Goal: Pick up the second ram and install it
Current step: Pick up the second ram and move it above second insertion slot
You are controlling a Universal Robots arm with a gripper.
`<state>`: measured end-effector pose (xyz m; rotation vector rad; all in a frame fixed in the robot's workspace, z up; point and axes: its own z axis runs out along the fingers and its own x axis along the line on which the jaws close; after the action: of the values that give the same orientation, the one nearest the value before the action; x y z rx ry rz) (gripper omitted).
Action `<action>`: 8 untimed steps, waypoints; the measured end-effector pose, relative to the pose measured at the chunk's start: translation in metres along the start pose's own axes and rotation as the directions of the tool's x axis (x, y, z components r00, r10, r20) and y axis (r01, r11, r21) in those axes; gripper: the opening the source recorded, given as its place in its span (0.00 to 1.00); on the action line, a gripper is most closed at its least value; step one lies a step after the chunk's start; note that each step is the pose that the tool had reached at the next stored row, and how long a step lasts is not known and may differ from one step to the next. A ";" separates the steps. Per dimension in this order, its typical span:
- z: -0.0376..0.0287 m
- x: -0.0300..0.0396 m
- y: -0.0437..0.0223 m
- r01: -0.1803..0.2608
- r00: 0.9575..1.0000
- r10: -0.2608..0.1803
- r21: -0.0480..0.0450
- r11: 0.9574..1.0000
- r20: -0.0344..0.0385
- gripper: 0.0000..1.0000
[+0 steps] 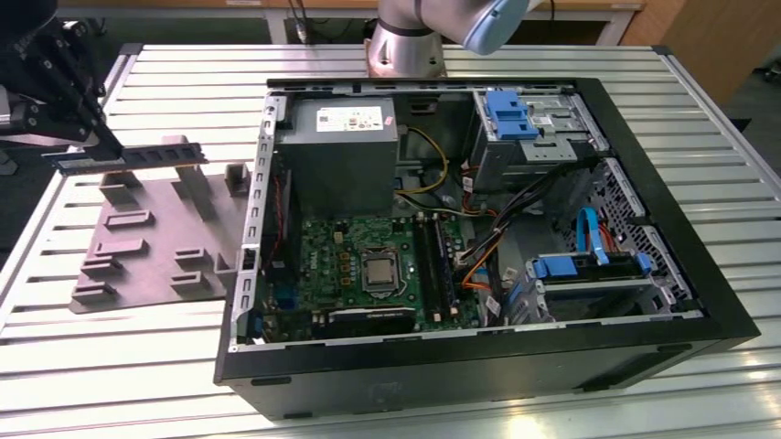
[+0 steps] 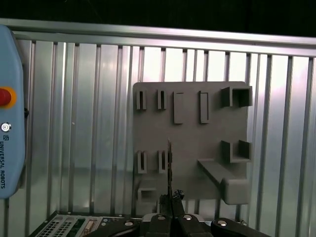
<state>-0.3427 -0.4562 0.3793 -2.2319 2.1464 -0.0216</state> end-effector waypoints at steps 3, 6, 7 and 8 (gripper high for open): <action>0.0002 0.0002 -0.0042 0.000 1.000 0.000 0.000 1.000 0.000 0.12; 0.0003 0.0003 -0.0084 0.000 1.000 0.000 0.000 1.000 0.000 0.12; 0.0004 0.0004 -0.0100 0.000 1.000 0.000 0.000 1.000 0.000 0.12; 0.0005 0.0005 -0.0113 0.000 1.000 0.000 0.000 1.000 0.000 0.12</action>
<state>-0.3314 -0.4562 0.3793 -2.2318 2.1463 -0.0216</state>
